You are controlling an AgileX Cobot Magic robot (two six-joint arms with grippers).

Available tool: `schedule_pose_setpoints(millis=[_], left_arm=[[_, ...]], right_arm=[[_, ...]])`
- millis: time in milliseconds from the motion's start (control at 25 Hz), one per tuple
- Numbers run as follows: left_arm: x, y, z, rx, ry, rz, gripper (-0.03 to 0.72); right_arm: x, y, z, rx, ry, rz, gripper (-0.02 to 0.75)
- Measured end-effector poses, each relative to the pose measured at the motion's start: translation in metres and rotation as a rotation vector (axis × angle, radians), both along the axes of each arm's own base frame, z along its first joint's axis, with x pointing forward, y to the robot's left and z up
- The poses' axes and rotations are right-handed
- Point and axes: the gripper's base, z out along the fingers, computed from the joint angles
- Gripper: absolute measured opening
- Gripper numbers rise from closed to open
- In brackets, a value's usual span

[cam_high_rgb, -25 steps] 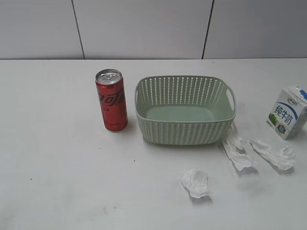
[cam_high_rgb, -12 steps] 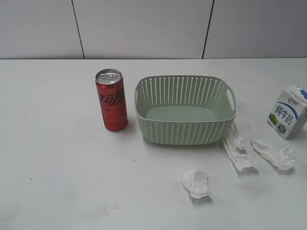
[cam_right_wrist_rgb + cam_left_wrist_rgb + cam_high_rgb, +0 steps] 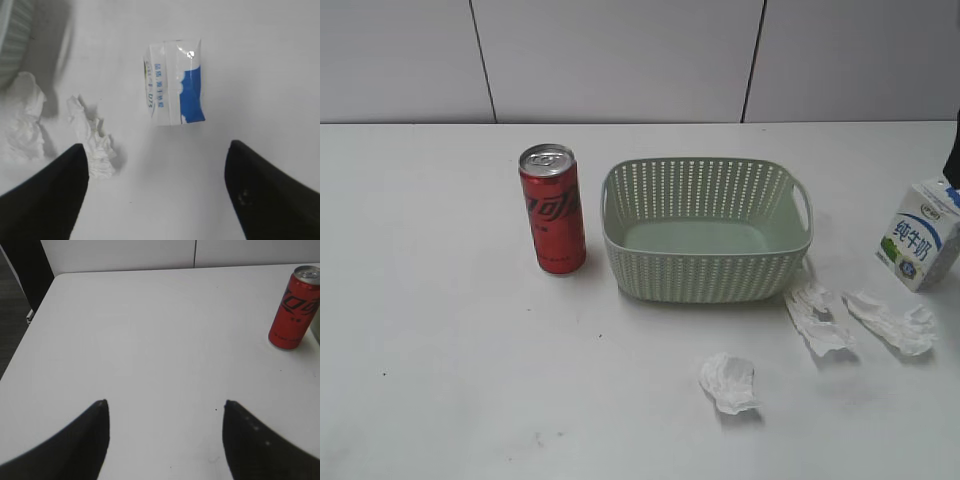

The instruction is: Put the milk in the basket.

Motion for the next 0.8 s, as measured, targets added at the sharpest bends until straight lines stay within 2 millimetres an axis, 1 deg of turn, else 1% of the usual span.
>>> schedule_pose_setpoints(millis=[80,120,160,320,480,640,800], left_arm=[[0.0,0.0,0.0,0.0,0.0,0.0,0.525],[0.0,0.0,0.0,0.0,0.0,0.0,0.525],[0.0,0.0,0.0,0.0,0.0,0.0,0.525],[0.0,0.0,0.0,0.0,0.0,0.0,0.525],[0.0,0.0,0.0,0.0,0.0,0.0,0.525],[0.0,0.0,0.0,0.0,0.0,0.0,0.525],[0.0,0.0,0.0,0.0,0.0,0.0,0.525]], right_arm=[[0.01,-0.004,-0.012,-0.018,0.035,0.032,0.659],[0.018,-0.006,-0.025,-0.031,0.071,0.066,0.659],[0.018,-0.006,-0.025,-0.031,0.071,0.066,0.659],[0.031,-0.007,-0.045,-0.044,0.103,0.093,0.656],[0.044,-0.008,-0.062,-0.06,0.099,0.107,0.649],[0.056,-0.012,-0.073,-0.067,0.091,0.101,0.64],[0.063,-0.013,-0.087,-0.068,0.12,0.1,0.629]])
